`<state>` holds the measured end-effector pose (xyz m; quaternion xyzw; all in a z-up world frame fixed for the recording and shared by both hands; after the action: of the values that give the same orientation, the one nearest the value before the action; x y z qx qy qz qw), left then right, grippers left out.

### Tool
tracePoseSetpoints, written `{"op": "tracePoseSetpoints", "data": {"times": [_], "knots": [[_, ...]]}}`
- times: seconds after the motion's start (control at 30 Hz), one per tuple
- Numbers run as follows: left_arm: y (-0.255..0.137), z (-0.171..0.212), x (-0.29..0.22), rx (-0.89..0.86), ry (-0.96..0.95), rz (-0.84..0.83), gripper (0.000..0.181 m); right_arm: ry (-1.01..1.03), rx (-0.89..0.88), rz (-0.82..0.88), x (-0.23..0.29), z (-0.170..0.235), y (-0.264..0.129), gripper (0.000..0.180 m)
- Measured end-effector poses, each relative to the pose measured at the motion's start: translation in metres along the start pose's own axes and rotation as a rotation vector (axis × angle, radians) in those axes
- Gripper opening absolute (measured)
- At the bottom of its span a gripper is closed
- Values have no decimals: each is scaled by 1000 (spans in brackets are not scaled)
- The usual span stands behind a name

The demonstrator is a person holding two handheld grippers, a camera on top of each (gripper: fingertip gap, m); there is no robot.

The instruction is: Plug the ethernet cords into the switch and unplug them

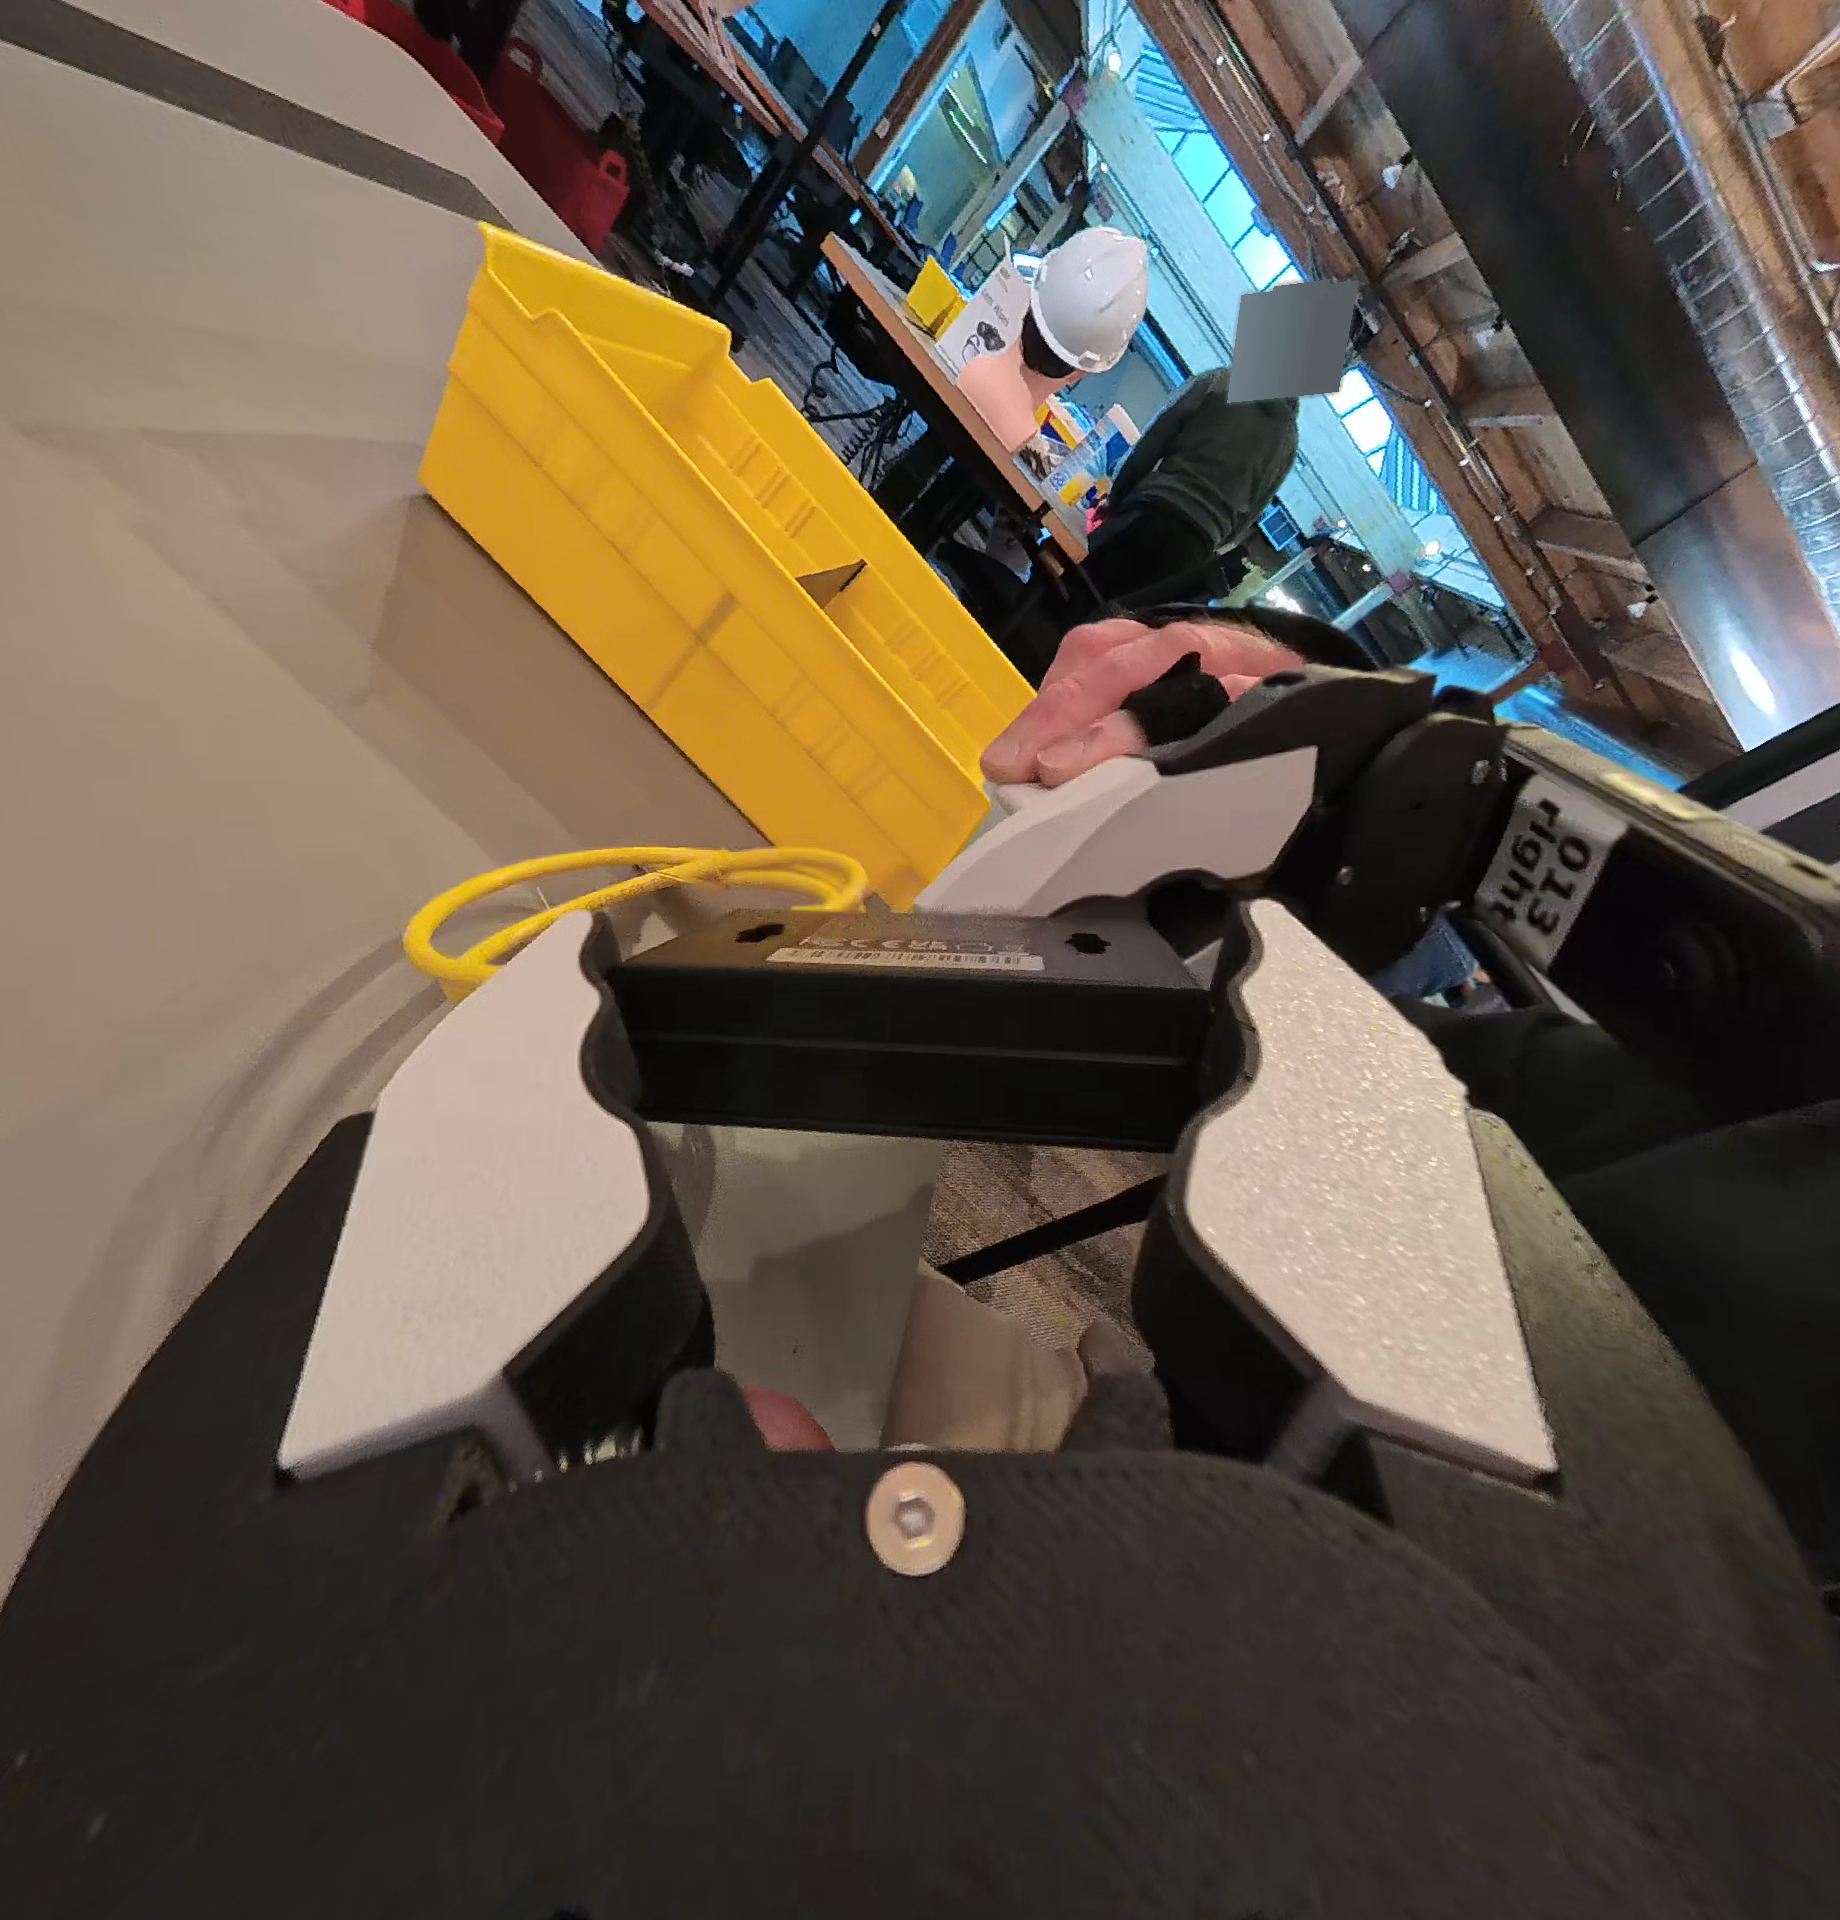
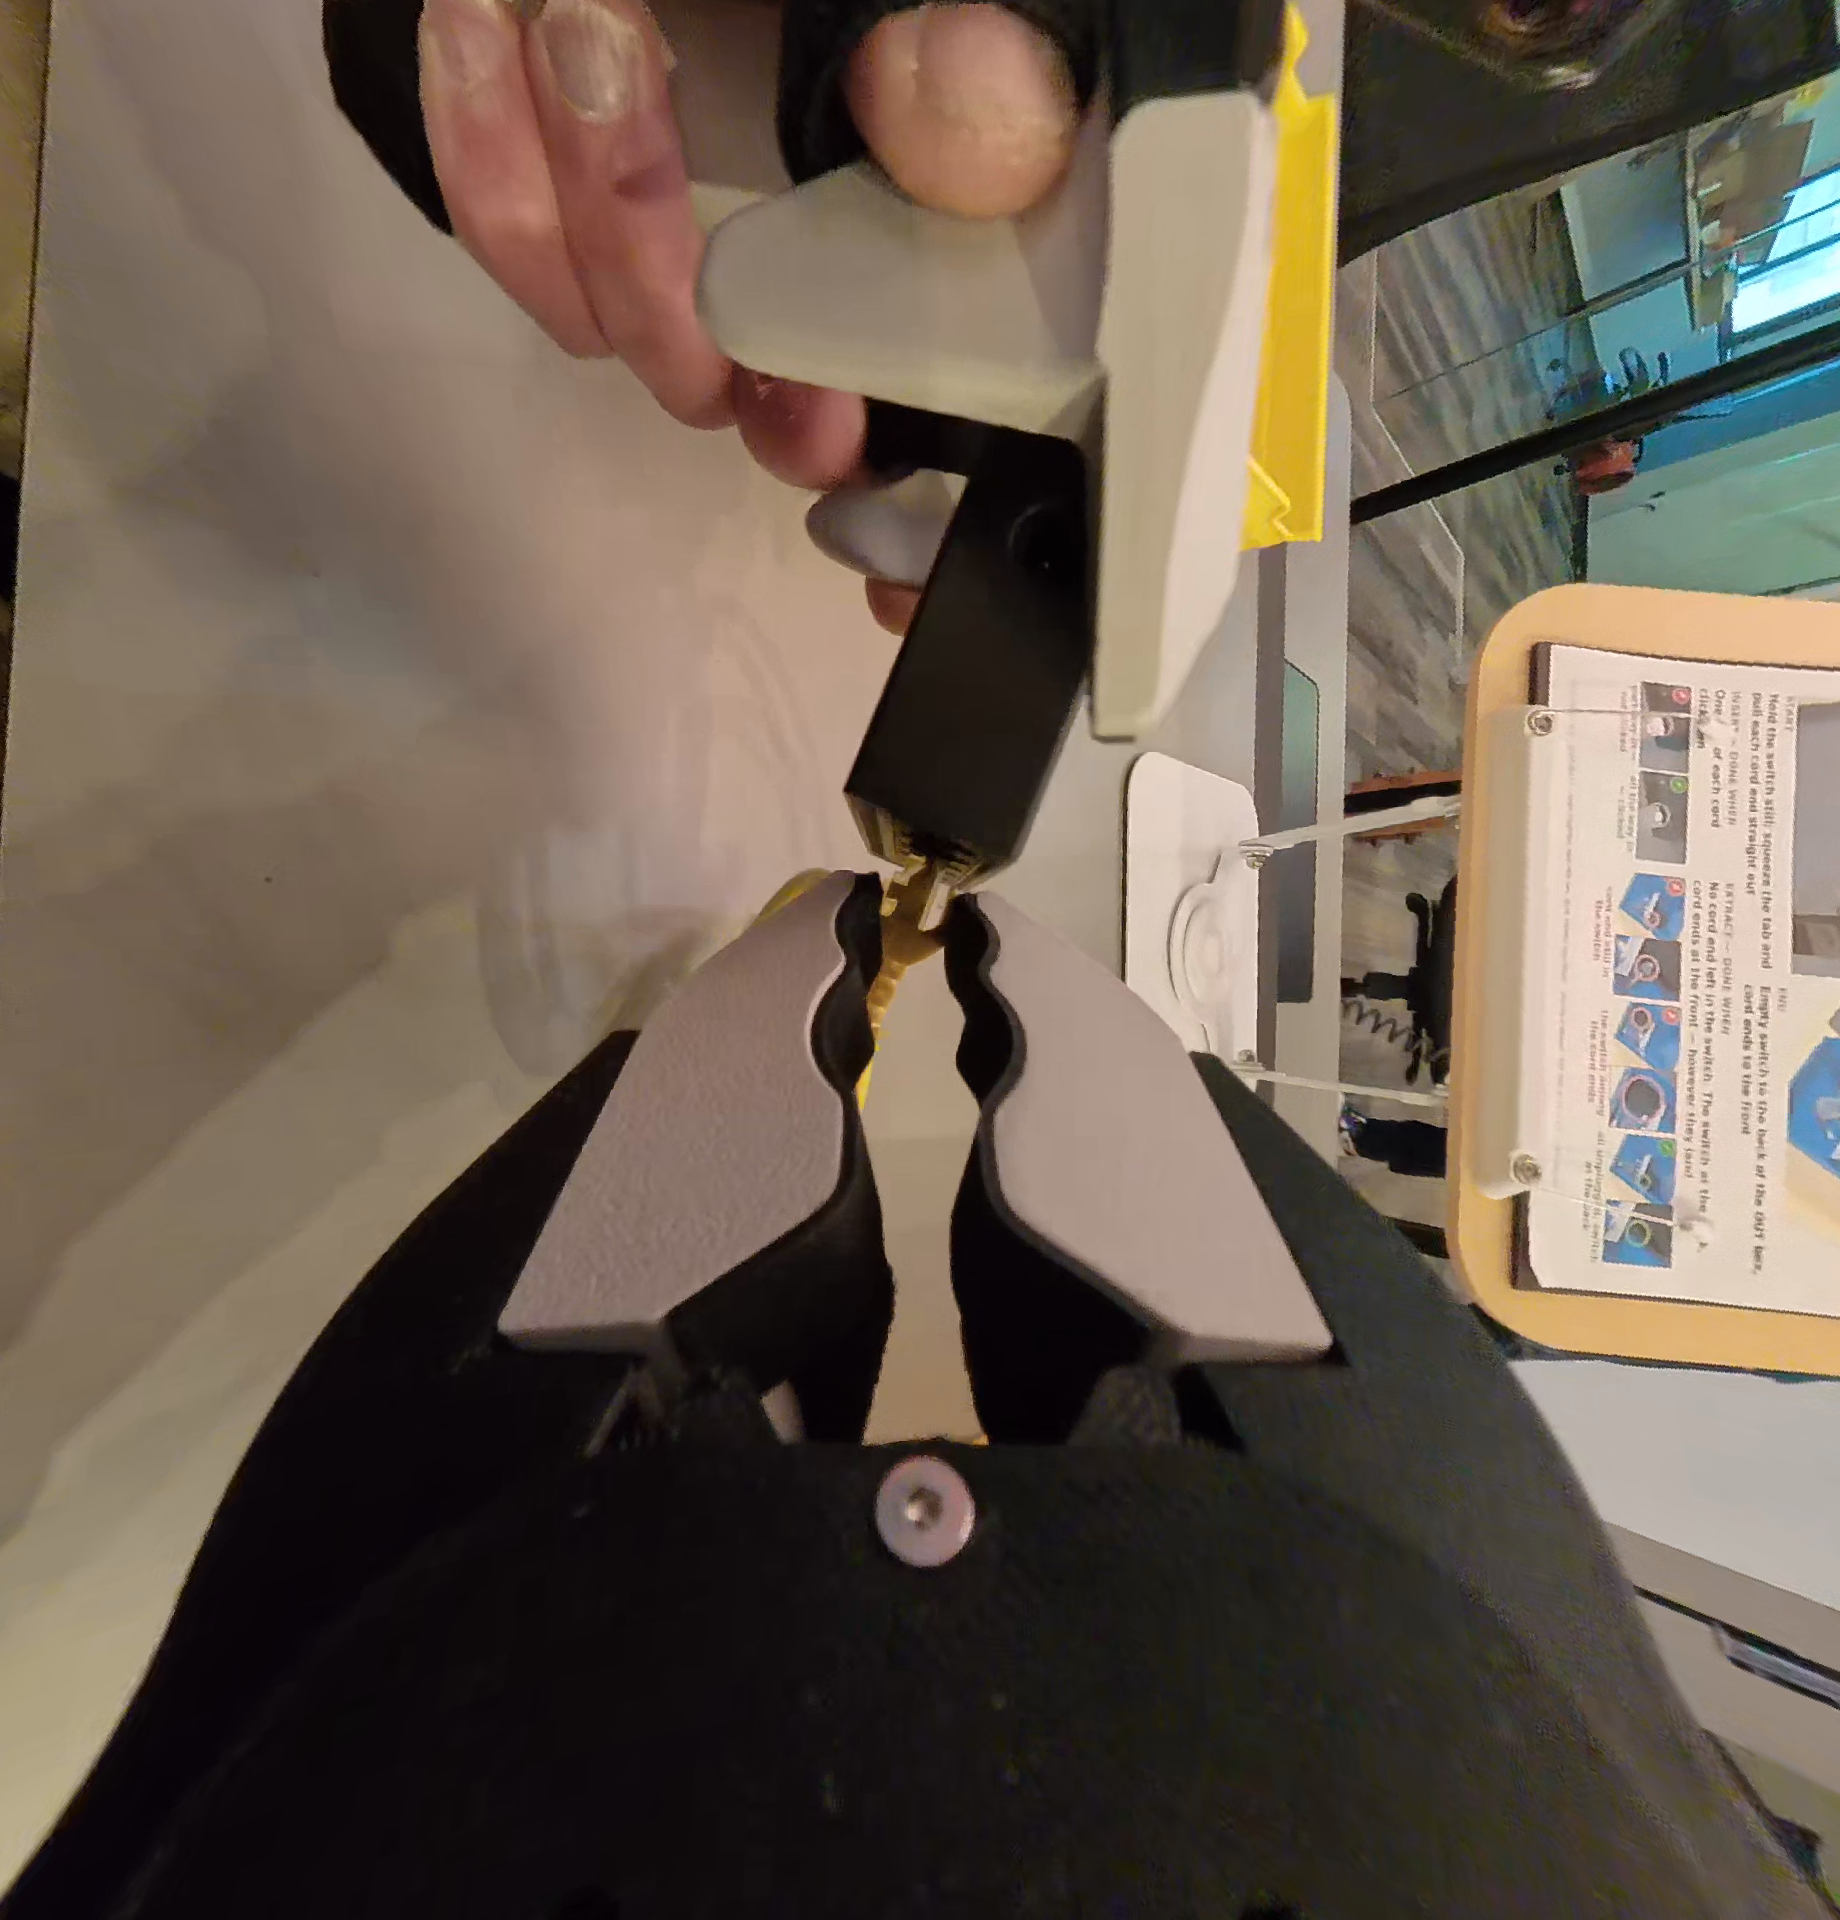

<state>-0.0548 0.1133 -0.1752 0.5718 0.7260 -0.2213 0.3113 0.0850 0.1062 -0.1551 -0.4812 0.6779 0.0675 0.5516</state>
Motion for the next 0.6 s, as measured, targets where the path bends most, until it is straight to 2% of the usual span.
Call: {"op": "tracePoseSetpoints", "data": {"times": [0.03,0.13,0.33,0.6], "knots": [[1,1,0,-1,-2,-5,106,14,-8,0,-1,2,-1,12],[3,0,-7,-18,8,-20,106,78,-39,-4,-3,5,-5,13],[6,-2,-14,-24,41,-32,106,0,19,45,-3,-2,-12,12],[7,-6,-22,-14,55,39,106,336,-187,-27,-15,11,-22,13]]}}
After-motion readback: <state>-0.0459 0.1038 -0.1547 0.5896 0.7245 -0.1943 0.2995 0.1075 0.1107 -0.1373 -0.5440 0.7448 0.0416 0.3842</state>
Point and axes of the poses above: each gripper's, where its closed fingertips meet, y out along the fingers, z out of its underside, x = y × z across the jaws, the point moved 8 cm from there along -y, back along the fingers, and after that the axes turned 12 degrees about z, right-handed, at the moved point
